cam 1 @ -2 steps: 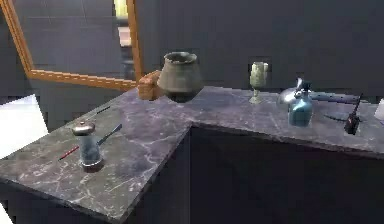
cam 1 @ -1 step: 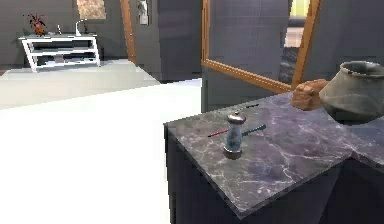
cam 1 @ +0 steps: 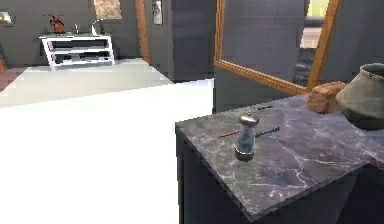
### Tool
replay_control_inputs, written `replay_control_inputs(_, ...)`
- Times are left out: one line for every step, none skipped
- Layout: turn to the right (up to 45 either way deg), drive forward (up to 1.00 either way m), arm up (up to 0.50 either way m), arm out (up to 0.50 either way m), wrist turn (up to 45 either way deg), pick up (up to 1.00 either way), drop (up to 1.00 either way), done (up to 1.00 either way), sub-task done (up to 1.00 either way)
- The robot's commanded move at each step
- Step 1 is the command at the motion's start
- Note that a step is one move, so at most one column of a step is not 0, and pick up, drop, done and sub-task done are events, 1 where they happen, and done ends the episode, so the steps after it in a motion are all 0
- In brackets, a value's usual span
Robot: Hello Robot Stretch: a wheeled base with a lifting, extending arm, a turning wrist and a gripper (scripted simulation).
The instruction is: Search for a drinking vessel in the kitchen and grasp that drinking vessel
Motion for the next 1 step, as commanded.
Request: replay_control_inputs(45.0,0.00,0.00,0.00,0.0,0.00,0.00,0.00,0.00)
